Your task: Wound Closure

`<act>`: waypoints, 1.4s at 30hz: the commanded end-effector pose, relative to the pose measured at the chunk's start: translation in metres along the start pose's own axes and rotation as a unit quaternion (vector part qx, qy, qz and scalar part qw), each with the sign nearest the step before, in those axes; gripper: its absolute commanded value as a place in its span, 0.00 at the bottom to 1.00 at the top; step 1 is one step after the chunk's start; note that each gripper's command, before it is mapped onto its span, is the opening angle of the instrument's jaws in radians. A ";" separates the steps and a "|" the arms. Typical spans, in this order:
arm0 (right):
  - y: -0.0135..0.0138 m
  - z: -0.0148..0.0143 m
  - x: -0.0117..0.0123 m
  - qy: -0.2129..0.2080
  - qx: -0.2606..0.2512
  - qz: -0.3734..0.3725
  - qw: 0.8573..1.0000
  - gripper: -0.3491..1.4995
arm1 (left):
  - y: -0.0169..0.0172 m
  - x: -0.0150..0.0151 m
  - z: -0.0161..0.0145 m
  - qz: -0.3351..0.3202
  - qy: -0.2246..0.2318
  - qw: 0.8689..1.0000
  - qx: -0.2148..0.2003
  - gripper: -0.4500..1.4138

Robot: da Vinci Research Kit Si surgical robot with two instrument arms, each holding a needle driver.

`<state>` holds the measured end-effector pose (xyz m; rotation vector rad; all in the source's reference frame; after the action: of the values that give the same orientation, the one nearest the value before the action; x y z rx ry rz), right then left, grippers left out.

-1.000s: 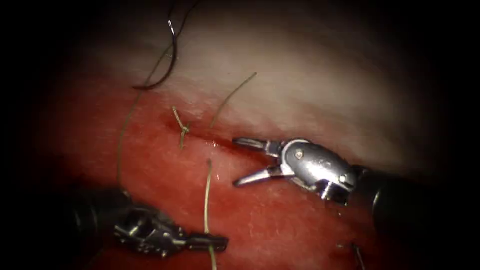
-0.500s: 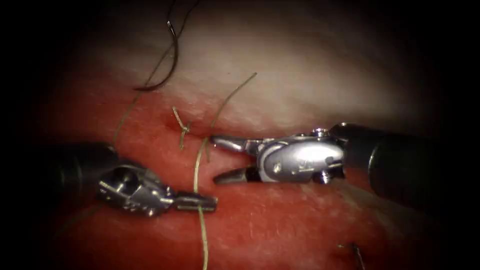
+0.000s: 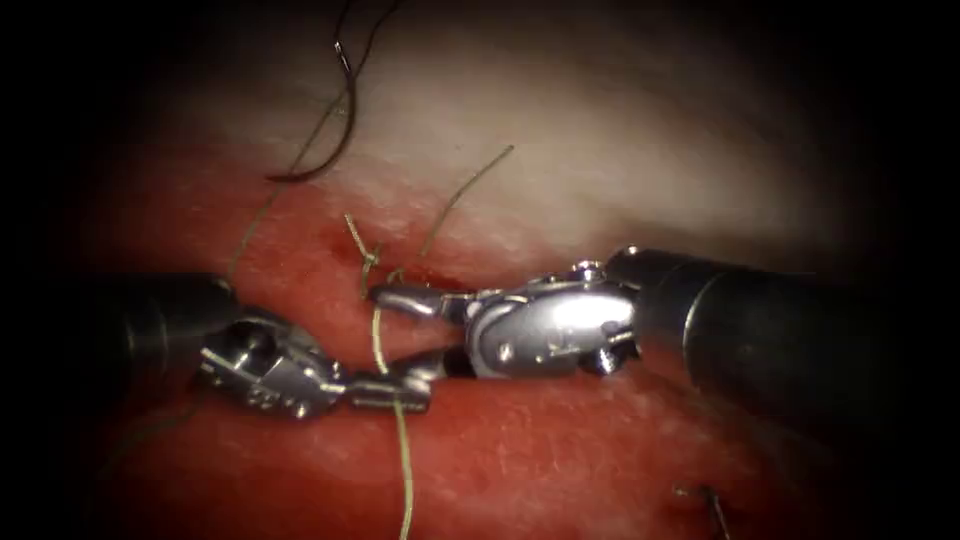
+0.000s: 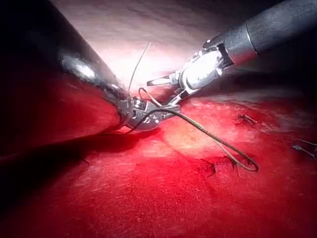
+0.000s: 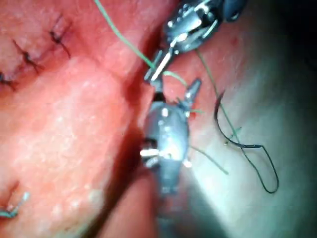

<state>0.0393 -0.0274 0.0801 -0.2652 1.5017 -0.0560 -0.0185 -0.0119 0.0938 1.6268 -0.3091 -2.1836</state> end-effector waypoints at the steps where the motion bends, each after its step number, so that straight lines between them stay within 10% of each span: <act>1: -0.0001 0.0009 -0.0004 0.004 0.002 -0.001 1.000 0.90 | 0.0002 -0.0004 0.0007 0.000 0.000 1.000 0.000 0.00; 35: -0.0013 0.0035 -0.0005 0.006 0.019 -0.054 0.998 0.84 | 0.0001 0.0003 0.0003 -0.002 -0.003 1.000 -0.004 0.00; 37: -0.0013 0.0035 -0.0008 -0.006 0.062 -0.053 0.997 0.45 | 0.0001 0.0003 0.0002 -0.005 -0.002 1.000 -0.004 0.00; 38: -0.0007 0.0027 -0.0012 -0.016 0.104 -0.051 0.993 0.00 | 0.0002 0.0003 0.0001 -0.005 -0.002 1.000 -0.005 0.00; 42: 0.0001 0.0016 -0.0015 -0.010 0.096 -0.048 0.994 0.00 | 0.0001 0.0002 -0.0001 -0.008 -0.001 1.000 -0.005 0.00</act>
<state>0.0400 -0.0269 0.0810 -0.1814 1.4542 -0.2688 -0.0179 -0.0121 0.0930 1.6251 -0.2870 -2.1965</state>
